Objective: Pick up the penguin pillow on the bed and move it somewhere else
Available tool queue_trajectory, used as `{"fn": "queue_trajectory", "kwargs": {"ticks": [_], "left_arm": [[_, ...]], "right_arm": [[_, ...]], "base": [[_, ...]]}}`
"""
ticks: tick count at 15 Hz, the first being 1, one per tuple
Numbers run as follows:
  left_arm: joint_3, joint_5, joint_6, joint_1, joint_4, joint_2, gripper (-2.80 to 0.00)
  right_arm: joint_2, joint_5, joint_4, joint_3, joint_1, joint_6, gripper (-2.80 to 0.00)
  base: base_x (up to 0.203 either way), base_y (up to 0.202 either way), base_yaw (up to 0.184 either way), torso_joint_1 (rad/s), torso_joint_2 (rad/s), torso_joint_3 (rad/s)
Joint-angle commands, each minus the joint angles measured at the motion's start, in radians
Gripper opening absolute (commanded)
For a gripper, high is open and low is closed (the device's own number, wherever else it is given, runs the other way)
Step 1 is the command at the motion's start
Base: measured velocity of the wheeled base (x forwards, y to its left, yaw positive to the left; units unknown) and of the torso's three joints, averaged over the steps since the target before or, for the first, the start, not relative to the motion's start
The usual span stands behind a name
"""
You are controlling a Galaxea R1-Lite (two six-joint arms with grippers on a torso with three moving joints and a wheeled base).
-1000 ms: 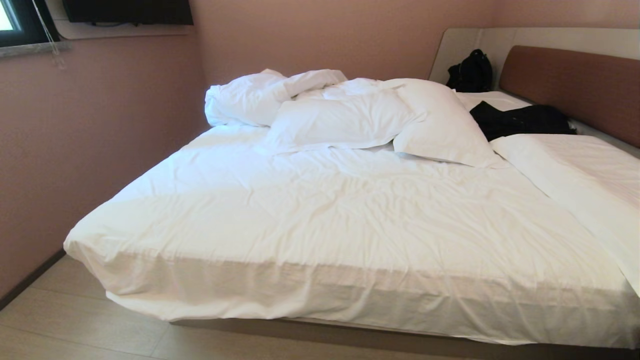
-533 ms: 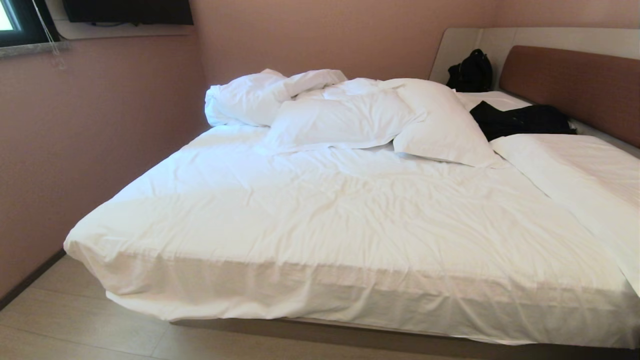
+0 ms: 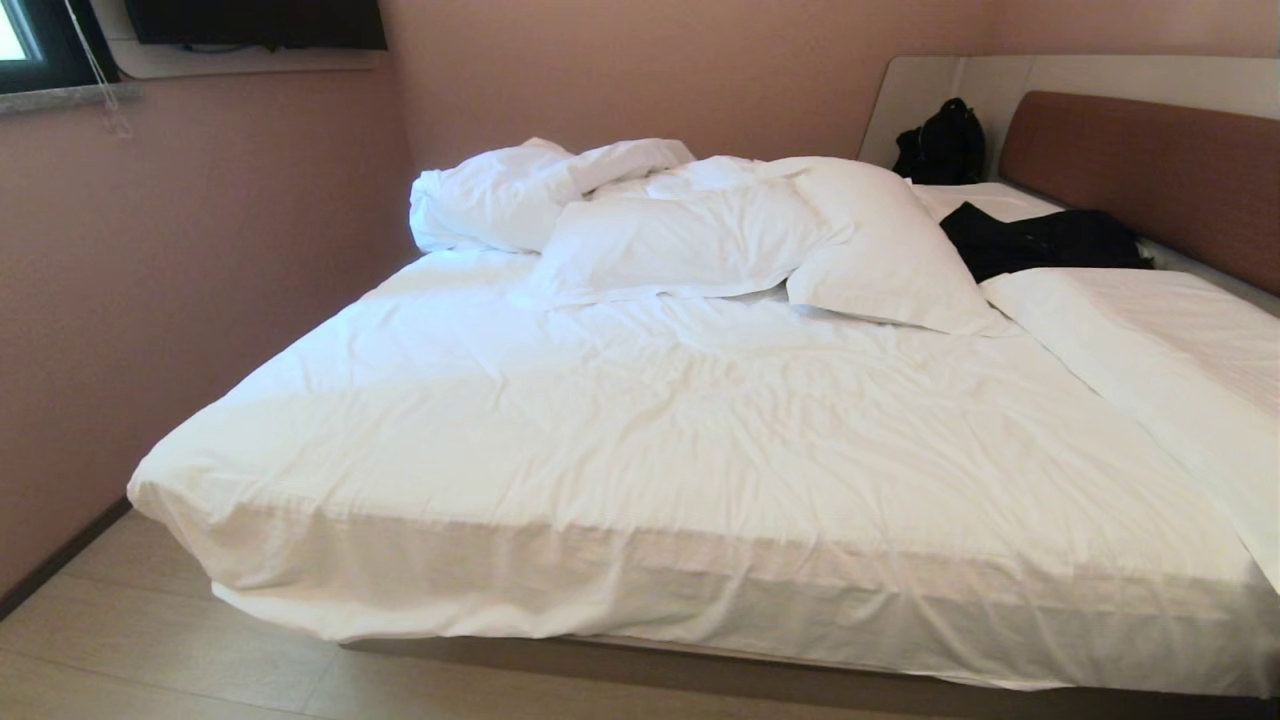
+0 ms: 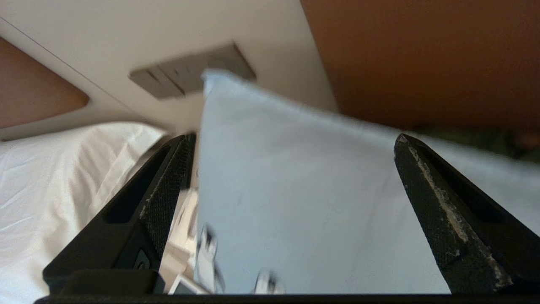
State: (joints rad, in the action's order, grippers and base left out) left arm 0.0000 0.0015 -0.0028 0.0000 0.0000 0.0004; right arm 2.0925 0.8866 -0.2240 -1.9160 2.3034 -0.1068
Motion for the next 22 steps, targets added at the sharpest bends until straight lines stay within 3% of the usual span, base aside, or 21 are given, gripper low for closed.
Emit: {"fn": "queue_trajectory", "kwargs": {"ticks": [1, 2, 3, 5, 7, 14, 17, 19, 22], "left_arm": [[0.002, 0.0, 0.0, 0.0, 0.0, 0.0, -2.8], [0.002, 0.0, 0.0, 0.0, 0.0, 0.0, -2.8], [0.002, 0.0, 0.0, 0.0, 0.0, 0.0, -2.8], [0.002, 0.0, 0.0, 0.0, 0.0, 0.0, -2.8], [0.002, 0.0, 0.0, 0.0, 0.0, 0.0, -2.8], [0.002, 0.0, 0.0, 0.0, 0.0, 0.0, -2.8], [0.002, 0.002, 0.0, 0.0, 0.0, 0.0, -2.8], [0.002, 0.0, 0.0, 0.0, 0.0, 0.0, -2.8], [0.002, 0.0, 0.0, 0.0, 0.0, 0.0, -2.8]], "right_arm": [[0.039, 0.004, -0.041, 0.028, -0.001, 0.09, 0.0], [0.071, 0.002, -0.069, 0.042, 0.0, 0.16, 0.0], [0.11, -0.008, -0.097, 0.046, 0.0, 0.229, -2.8], [0.18, -0.052, -0.164, 0.046, -0.025, 0.324, -2.8], [0.183, -0.089, -0.209, 0.06, -0.057, 0.34, -2.8], [0.113, -0.083, -0.37, 0.064, -0.076, 0.382, -2.8], [0.036, -0.081, -0.536, 0.106, -0.118, 0.509, -2.8], [-0.041, -0.083, -0.62, 0.163, -0.169, 0.547, -2.8], [-0.171, -0.084, -0.671, 0.271, -0.322, 0.521, -2.8]], "base": [[0.0, 0.0, 0.0, 0.0, 0.0, 0.0], [0.0, 0.0, 0.0, 0.0, 0.0, 0.0], [0.0, 0.0, 0.0, 0.0, 0.0, 0.0], [0.0, 0.0, 0.0, 0.0, 0.0, 0.0], [0.0, 0.0, 0.0, 0.0, 0.0, 0.0], [0.0, 0.0, 0.0, 0.0, 0.0, 0.0], [0.0, 0.0, 0.0, 0.0, 0.0, 0.0], [0.0, 0.0, 0.0, 0.0, 0.0, 0.0], [0.0, 0.0, 0.0, 0.0, 0.0, 0.0]]}}
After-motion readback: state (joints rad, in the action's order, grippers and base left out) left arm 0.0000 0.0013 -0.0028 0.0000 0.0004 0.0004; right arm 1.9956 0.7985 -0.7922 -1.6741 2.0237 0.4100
